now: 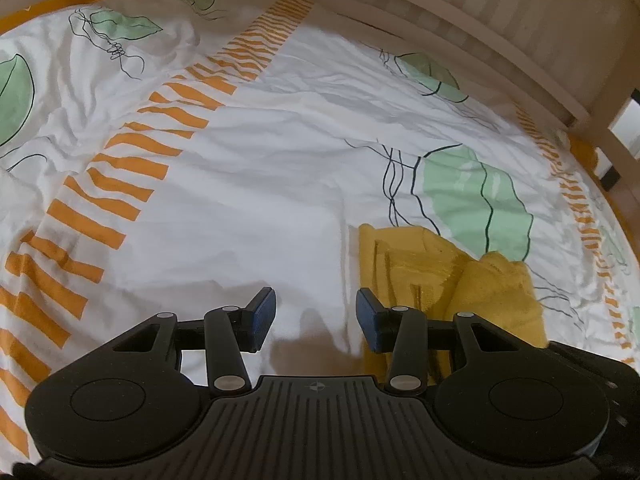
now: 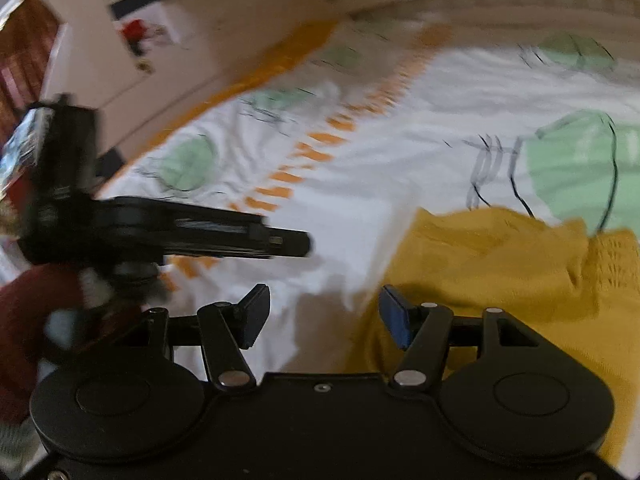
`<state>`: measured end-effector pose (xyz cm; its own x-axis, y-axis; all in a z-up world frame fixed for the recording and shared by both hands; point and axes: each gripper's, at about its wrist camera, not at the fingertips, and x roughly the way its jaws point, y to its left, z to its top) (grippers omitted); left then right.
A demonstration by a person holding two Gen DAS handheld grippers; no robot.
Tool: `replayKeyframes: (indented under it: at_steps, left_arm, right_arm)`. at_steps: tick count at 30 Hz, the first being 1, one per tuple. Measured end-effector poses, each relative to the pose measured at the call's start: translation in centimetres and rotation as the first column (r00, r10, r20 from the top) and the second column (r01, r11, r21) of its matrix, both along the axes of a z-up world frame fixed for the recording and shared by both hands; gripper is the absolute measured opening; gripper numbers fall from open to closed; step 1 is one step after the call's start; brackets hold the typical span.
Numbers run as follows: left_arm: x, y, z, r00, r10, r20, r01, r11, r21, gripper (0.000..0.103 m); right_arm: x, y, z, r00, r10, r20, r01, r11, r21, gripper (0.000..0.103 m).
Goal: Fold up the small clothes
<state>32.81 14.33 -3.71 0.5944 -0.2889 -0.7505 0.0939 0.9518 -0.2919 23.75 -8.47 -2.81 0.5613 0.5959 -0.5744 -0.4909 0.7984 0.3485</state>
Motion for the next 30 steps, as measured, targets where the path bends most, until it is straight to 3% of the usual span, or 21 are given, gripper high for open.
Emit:
replayKeyframes:
  at_steps: [4,12,18,21,25,30]
  left_arm:
    - [0.0,0.0,-0.1,1.0,-0.001,-0.003,0.001,1.0,0.004,0.043]
    - [0.0,-0.7,-0.3,1.0,-0.028,-0.001,0.028,1.0,0.012,0.043]
    - [-0.4,-1.9,-0.5,0.998,-0.065,0.003,0.064,0.997,0.03,0.043]
    - [-0.5,-2.5,-0.5,0.997,-0.083,0.004,0.082,0.996,0.038,0.043]
    - [-0.8,-3.3,-0.4,0.993,-0.113,0.017,0.112,0.993,0.045,0.043]
    - [-1.5,-4.5,-0.4,0.985,-0.168,0.037,0.165,0.984,0.064,0.043]
  right_arm:
    - [-1.4,-1.8,0.5,0.999,-0.04,0.01,0.04,0.998,0.04,0.067]
    - [-4.1,-7.2,-0.4,0.972,-0.229,0.051,0.226,0.972,0.058,0.068]
    - [-3.5,-9.2,-2.2,0.956,-0.293,0.012,0.291,0.953,0.086,0.073]
    - [-3.0,-8.7,-3.4,0.973,-0.23,-0.037,0.232,0.967,0.106,0.074]
    - [-3.8,-5.0,-4.7,0.997,-0.062,-0.044,0.065,0.996,0.063,0.075]
    - [-5.5,-0.7,-6.1,0.991,0.115,-0.072,-0.112,0.993,0.04,0.076]
